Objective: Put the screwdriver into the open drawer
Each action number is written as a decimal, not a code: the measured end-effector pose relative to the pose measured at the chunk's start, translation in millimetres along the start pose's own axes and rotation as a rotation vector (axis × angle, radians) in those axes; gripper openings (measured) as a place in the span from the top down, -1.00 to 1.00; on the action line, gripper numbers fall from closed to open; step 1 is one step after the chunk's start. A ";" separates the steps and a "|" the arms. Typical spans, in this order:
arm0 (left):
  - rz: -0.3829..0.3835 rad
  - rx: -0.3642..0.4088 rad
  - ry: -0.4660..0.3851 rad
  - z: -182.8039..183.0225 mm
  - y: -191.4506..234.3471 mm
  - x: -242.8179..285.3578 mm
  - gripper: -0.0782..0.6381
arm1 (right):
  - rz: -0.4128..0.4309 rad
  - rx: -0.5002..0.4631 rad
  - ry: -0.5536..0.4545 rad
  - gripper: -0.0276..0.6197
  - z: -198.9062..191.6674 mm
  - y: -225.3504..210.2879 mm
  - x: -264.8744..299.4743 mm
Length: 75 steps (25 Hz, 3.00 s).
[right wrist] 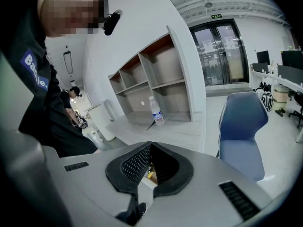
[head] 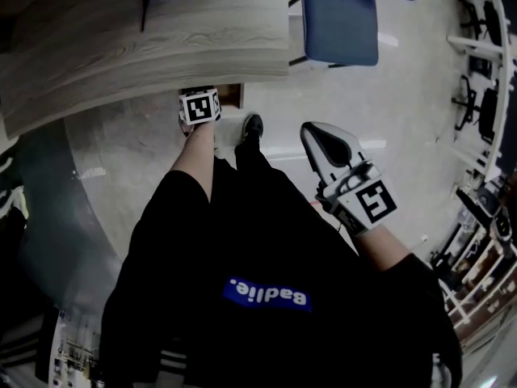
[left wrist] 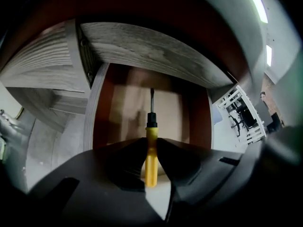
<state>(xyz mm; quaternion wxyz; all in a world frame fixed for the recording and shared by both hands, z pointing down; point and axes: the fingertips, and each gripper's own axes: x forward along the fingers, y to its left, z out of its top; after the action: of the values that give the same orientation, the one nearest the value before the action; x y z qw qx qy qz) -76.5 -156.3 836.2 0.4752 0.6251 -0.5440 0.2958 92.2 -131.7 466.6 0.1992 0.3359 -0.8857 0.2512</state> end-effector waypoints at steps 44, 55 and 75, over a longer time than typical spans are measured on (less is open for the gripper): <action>-0.027 0.071 -0.054 -2.7 -17.9 -72.4 0.27 | 0.011 0.073 -0.086 0.82 7.5 27.2 -20.6; -0.061 0.167 -0.123 6.1 -5.0 -169.8 0.36 | 0.030 0.062 -0.200 0.82 45.8 70.5 -29.4; -0.285 0.279 -0.381 35.5 -71.2 -343.0 0.55 | 0.014 0.010 -0.291 0.82 57.2 126.5 -52.7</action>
<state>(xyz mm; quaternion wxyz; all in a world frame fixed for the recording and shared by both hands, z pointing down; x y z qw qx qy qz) -93.2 -55.1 499.3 0.3106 0.7989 -0.4843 0.1752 30.4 -56.7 354.3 0.0651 0.3635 -0.9062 0.2058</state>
